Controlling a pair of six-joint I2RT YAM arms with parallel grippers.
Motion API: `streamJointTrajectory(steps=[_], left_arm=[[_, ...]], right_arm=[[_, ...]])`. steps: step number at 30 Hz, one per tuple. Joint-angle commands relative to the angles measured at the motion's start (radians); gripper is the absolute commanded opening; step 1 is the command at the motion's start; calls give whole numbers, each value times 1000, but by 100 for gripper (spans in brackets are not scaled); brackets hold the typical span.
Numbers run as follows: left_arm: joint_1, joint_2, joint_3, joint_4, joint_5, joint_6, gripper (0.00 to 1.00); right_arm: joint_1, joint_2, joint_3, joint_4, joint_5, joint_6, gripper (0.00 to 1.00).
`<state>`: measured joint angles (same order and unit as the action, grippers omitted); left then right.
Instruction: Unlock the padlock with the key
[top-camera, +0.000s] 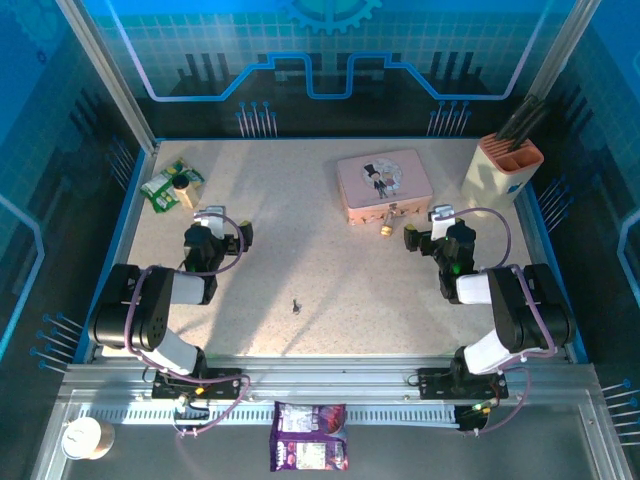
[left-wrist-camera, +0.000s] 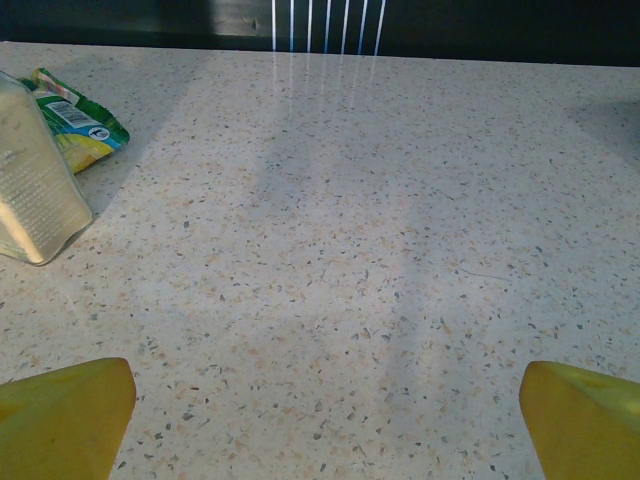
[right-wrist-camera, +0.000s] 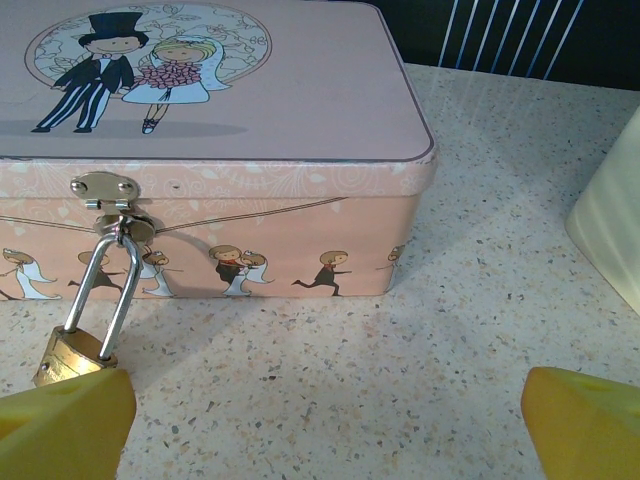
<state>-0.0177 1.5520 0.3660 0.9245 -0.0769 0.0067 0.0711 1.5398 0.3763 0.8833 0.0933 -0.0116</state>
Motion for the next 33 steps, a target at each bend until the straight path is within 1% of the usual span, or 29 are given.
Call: streamJointTrajectory(steps=[1, 7, 11, 14, 15, 17, 18, 21, 23, 25, 27, 28, 29, 30, 31, 32, 33], left_arm=[[1, 2, 16, 5, 8, 12, 99], [1, 1, 7, 18, 12, 16, 99], [-7, -26, -53, 113, 44, 36, 99], [-28, -109, -104, 135, 18, 53, 99], [-36, -154, -118, 122, 17, 62, 99], [-58, -268, -127, 44, 5, 80, 99], [-66, -341, -118, -31, -6, 65, 99], [-70, -533, -54, -269, -50, -57, 99], [-71, -619, 17, -416, -100, -187, 99], [-71, -683, 112, -622, -160, -352, 99], [-70, -731, 201, -837, -215, -495, 99], [-69, -754, 236, -929, -233, -537, 99], [-70, -770, 255, -1012, -255, -583, 99], [-70, -794, 258, -1082, -283, -638, 99], [-65, -821, 244, -1101, -290, -648, 99], [-61, -845, 221, -1098, -279, -644, 99], [-59, -876, 194, -1089, -251, -642, 99]], right_arm=[[-5, 3, 22, 14, -15, 2, 100], [-4, 3, 19, 13, -14, 1, 100], [14, 1, 7, 41, -12, -23, 100], [38, -20, -42, 113, -14, -56, 100], [52, -49, -61, 126, -10, -71, 100], [75, -129, -80, 95, 22, -88, 100], [88, -178, -82, 62, 31, -101, 100], [134, -346, -63, -85, 50, -122, 100], [146, -451, -10, -224, 35, -50, 100], [150, -541, 76, -412, 18, 68, 100], [151, -598, 178, -619, 20, 209, 100], [146, -613, 232, -740, 26, 287, 100], [138, -621, 274, -825, 35, 356, 100], [126, -625, 315, -944, 42, 432, 100], [112, -628, 339, -1041, 50, 494, 100], [93, -632, 346, -1091, 50, 535, 100], [64, -639, 337, -1108, 9, 557, 100]])
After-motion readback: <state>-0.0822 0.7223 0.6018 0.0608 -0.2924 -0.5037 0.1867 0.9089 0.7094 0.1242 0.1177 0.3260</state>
